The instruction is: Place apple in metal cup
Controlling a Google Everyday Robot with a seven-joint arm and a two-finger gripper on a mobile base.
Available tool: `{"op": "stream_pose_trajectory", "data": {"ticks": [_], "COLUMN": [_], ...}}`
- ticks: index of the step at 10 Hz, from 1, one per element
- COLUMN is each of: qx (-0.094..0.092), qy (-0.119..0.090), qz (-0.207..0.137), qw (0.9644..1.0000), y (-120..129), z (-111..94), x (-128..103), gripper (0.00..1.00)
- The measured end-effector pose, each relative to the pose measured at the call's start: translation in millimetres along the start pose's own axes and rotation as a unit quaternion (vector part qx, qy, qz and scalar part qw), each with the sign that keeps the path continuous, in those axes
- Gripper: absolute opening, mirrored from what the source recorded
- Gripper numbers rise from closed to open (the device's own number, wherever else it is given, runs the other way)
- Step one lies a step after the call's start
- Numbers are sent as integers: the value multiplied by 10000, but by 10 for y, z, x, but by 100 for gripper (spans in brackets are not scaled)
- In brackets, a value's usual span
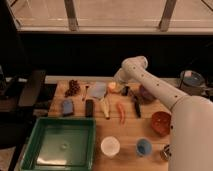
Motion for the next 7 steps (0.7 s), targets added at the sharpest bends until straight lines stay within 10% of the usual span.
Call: {"op": "stream_pose_trajectory", "data": {"ticks": [7], "qx": [-182], "qy": [-300], "qz": [278], "qw": [9990], "y": [8], "z": [456], "x": [169], "gripper": [65]}}
